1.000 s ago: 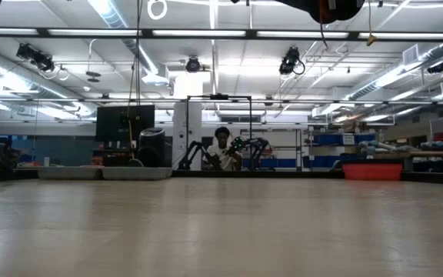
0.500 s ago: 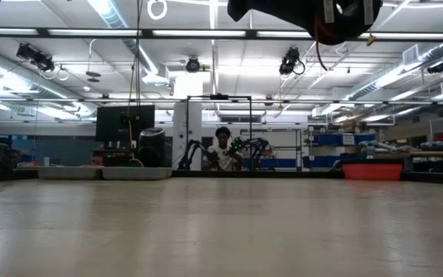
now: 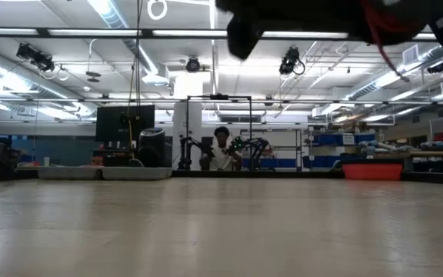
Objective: Coil cords
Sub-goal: Coil the red wire onto the spool
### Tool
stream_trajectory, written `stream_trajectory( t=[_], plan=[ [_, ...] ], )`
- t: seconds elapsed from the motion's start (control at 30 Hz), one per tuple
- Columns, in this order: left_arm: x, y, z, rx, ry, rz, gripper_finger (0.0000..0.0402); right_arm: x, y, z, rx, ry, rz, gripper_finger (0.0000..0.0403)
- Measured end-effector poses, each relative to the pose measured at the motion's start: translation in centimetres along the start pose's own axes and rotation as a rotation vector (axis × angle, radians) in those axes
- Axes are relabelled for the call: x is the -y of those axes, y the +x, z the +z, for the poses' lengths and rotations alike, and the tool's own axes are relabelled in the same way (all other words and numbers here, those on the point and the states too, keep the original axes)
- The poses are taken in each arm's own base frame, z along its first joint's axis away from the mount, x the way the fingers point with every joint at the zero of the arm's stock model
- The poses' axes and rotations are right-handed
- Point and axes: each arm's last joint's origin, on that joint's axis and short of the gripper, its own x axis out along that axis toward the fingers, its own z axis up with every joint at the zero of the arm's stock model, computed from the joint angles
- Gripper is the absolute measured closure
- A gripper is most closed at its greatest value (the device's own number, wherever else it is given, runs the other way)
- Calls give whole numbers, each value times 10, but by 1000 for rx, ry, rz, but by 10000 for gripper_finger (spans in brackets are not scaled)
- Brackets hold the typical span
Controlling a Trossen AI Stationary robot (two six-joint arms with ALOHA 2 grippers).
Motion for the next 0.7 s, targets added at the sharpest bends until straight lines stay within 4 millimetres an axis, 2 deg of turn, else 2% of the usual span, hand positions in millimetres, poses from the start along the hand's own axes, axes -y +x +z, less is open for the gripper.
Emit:
stream_trajectory(
  t=[0.1,0.23,0.4,0.7],
  plan=[
    [-4,4,-24,65,-69,6,402,0,0,-2,-21,22,14,371],
    [-20,7,-52,121,-119,66,402,6,4,0,-23,37,-15,371],
    [-43,10,-65,140,-168,110,402,22,15,2,-44,82,-79,371],
    [-71,17,-70,43,-155,128,402,61,46,-1,-160,97,-133,371]
  ],
)
